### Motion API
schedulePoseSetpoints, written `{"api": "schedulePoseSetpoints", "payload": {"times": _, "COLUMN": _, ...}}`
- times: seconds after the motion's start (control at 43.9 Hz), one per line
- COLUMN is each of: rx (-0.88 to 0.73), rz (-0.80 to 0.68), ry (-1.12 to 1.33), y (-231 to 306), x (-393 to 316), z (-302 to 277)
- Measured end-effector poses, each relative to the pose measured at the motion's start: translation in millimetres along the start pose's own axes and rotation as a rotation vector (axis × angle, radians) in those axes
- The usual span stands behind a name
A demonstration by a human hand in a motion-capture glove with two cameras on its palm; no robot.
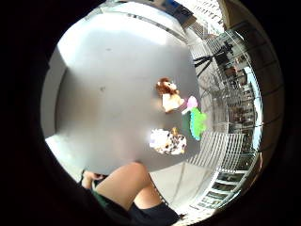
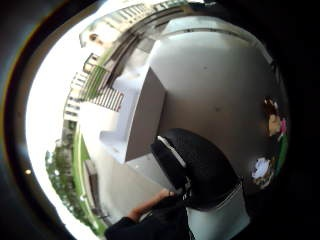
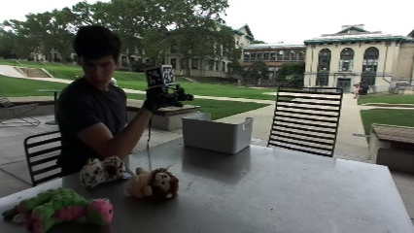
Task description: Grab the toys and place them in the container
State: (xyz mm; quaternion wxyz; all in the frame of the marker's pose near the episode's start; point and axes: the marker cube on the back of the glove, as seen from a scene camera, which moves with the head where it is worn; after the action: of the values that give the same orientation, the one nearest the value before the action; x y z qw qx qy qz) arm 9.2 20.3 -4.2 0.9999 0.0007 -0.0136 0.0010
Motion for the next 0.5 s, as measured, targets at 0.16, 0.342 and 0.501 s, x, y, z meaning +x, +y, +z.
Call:
{"api": "schedulePoseSetpoints", "payload": {"times": 0.16, "rx": -0.012, "rz": 0.021, "ry": 0.013, "y": 14.0, "x": 29.0, "z": 2.2}}
{"api": "schedulePoseSetpoints", "payload": {"times": 0.342, "rx": -0.084, "rz": 0.082, "ry": 0.055, "y": 55.2, "x": 39.3, "z": 7.9}}
{"api": "schedulePoseSetpoints", "payload": {"times": 0.501, "rx": -0.106, "rz": 0.144, "ry": 0.085, "y": 79.1, "x": 92.7, "z": 18.5}}
